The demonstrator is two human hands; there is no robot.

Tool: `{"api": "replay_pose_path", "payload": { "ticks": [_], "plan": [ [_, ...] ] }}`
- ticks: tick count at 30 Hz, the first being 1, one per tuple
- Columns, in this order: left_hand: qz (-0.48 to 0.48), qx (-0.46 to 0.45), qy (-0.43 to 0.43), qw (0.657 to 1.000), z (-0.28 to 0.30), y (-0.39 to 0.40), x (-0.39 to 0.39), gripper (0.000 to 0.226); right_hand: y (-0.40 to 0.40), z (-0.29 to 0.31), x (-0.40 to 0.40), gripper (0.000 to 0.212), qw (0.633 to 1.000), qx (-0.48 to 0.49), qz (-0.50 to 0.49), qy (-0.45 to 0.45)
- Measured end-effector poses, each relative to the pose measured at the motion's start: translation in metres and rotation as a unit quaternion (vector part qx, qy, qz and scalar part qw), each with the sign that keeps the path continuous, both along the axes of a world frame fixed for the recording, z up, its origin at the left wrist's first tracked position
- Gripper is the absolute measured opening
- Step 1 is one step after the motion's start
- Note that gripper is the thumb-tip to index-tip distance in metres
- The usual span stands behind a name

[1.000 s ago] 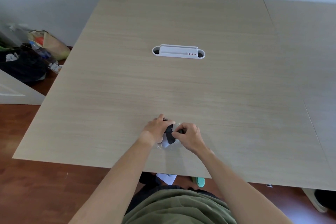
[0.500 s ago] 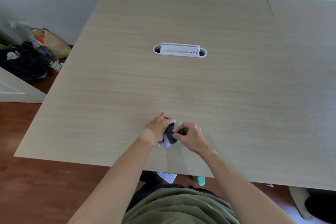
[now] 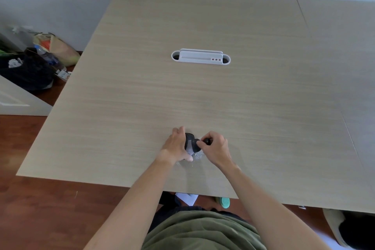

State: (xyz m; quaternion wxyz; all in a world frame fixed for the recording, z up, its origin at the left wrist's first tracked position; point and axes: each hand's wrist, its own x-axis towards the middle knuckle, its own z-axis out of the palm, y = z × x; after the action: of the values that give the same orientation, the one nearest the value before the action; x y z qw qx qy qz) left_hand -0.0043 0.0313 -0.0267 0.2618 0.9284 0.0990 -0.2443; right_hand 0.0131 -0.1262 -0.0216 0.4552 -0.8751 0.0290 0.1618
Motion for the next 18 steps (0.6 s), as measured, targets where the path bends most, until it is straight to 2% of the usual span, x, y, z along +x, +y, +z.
{"api": "replay_pose_path", "payload": {
  "ticks": [5, 8, 11, 14, 16, 18],
  "plan": [
    [0.060, -0.019, 0.027, 0.998, -0.002, -0.006, -0.008, 0.091, -0.003, 0.004, 0.008, 0.004, 0.996, 0.007, -0.086, -0.032],
    [0.090, -0.028, 0.002, 0.996, -0.007, -0.010, -0.013, 0.079, 0.000, 0.007, 0.007, 0.004, 0.999, 0.024, -0.039, -0.010],
    [0.114, -0.027, -0.001, 0.993, -0.009, -0.014, -0.014, 0.074, 0.004, 0.002, 0.005, 0.005, 1.000, -0.017, 0.018, -0.008],
    [0.114, -0.013, 0.011, 0.993, -0.008, -0.013, -0.014, 0.078, 0.003, 0.000, 0.007, 0.005, 0.997, -0.049, -0.032, -0.056],
    [0.127, -0.022, 0.011, 0.992, -0.007, -0.011, -0.016, 0.080, 0.004, 0.003, 0.008, 0.006, 0.996, -0.027, -0.050, -0.071],
    [0.147, -0.040, 0.000, 0.988, -0.007, -0.010, -0.018, 0.081, 0.008, 0.007, 0.009, 0.006, 0.998, 0.007, -0.028, -0.050]
  ]
}}
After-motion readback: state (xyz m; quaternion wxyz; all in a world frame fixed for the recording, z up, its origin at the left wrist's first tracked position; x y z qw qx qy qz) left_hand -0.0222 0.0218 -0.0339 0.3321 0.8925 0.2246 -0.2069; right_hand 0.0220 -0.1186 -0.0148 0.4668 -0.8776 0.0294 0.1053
